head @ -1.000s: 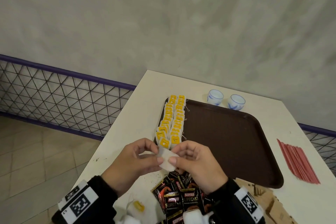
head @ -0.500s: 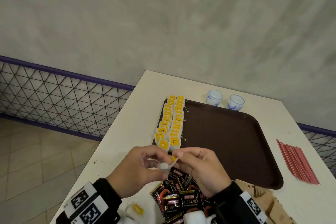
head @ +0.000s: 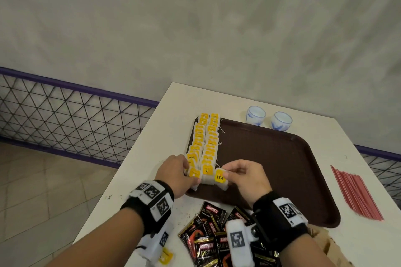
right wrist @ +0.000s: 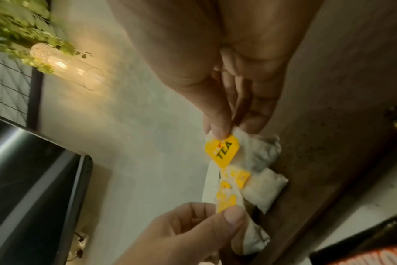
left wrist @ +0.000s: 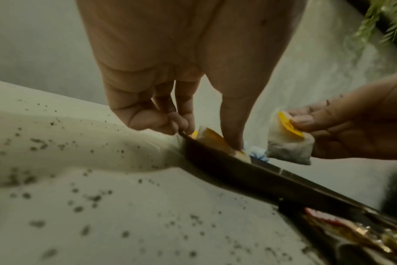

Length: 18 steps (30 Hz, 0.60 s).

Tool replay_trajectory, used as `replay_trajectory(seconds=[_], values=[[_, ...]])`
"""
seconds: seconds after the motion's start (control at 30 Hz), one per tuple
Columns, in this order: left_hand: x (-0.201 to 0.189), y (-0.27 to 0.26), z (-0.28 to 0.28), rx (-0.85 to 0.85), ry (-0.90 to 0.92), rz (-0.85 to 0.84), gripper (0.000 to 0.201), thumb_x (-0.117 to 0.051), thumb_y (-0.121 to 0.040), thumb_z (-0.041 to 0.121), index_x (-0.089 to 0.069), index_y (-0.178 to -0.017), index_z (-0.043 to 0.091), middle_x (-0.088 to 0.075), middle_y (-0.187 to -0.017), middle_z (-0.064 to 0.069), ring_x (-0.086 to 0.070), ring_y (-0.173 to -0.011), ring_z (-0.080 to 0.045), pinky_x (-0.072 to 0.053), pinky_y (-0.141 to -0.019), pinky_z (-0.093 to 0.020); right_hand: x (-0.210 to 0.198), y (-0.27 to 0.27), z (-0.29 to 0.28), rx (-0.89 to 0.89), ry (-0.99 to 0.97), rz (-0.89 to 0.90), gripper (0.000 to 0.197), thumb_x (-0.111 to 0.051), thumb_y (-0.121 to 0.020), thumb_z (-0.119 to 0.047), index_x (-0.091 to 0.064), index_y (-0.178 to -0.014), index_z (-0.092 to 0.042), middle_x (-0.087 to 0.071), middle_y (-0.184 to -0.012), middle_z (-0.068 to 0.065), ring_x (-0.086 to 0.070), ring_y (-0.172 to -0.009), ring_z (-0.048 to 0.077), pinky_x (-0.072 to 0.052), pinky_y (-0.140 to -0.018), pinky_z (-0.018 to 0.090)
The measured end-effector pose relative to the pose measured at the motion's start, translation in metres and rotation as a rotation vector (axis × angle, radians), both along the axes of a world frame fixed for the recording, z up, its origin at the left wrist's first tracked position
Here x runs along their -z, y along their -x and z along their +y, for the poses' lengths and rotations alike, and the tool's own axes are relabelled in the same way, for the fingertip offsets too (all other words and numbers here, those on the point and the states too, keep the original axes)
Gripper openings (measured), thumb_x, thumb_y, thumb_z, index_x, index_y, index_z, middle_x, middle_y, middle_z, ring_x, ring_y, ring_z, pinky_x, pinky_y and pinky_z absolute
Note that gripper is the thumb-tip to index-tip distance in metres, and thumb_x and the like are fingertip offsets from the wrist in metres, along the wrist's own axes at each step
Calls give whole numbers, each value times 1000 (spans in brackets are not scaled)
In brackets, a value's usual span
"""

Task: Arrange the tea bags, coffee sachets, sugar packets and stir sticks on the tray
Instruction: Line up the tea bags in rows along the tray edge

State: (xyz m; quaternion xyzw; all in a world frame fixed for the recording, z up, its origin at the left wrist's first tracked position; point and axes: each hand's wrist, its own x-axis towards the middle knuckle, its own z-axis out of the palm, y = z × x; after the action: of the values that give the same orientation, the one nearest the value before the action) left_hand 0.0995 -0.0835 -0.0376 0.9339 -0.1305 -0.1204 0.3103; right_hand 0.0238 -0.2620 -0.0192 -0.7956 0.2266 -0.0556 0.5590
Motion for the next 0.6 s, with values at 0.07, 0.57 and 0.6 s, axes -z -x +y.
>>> replay_trajectory(seconds=[0.07, 0.57, 0.6], values=[[4, -5, -3, -12, -31, 0, 40, -78, -67, 44, -54, -91, 23, -52, -96, 4, -51, -88, -13, -41, -73, -25, 5, -7, 2, -57, -27, 42, 15, -70, -82, 1, -71, -77, -13, -65, -69, 2, -62, -65, 14, -53, -61, 27], [14, -18, 7, -61, 85, 23, 39, -85, -61, 35, -59, -85, 17, -53, -95, 1, -53, -86, -15, -36, -62, -22, 36, -38, 19, -8, 77, 87, 28, -64, -81, 8, -62, -77, -19, -61, -83, 4, -67, -74, 24, -60, -71, 48], [11, -18, 9, -61, 112, 25, 41, -85, -61, 36, -57, -87, 18, -52, -96, 1, -52, -87, -14, -34, -61, -21, 36, -37, 17, -9, 79, 82, 28, -66, -80, 7, -63, -78, -21, -62, -84, 3, -67, -80, 25, -60, -73, 48]])
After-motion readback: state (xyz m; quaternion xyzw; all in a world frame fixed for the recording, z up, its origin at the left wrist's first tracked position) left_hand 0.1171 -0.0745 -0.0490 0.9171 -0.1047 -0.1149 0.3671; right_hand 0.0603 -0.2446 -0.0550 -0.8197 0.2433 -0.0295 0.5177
